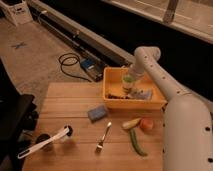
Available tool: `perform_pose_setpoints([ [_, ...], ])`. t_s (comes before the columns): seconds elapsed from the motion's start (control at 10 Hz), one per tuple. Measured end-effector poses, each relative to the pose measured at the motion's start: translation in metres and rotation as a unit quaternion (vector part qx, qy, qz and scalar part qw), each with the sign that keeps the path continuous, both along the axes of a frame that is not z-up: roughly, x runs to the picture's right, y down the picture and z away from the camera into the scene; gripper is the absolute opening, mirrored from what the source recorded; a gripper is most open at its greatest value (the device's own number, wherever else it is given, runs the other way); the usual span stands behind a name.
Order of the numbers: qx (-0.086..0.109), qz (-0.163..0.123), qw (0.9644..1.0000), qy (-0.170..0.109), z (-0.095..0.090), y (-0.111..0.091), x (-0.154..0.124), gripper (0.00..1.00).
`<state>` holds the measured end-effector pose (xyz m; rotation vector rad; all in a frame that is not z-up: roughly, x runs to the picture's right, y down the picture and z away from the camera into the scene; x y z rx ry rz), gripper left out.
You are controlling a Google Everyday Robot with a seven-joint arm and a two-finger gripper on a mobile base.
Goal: Stack cups into tray
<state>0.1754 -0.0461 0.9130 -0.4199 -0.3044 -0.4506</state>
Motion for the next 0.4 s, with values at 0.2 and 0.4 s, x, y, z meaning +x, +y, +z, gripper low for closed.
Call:
perform_pose_setpoints([
  [0.2, 0.026, -0.005, 0.9992, 0.029, -0.023, -0.018, 0.013, 0.80],
  [0.4, 0.057, -0.004, 0.9971, 0.051, -0.052, -0.038, 0.021, 0.80],
])
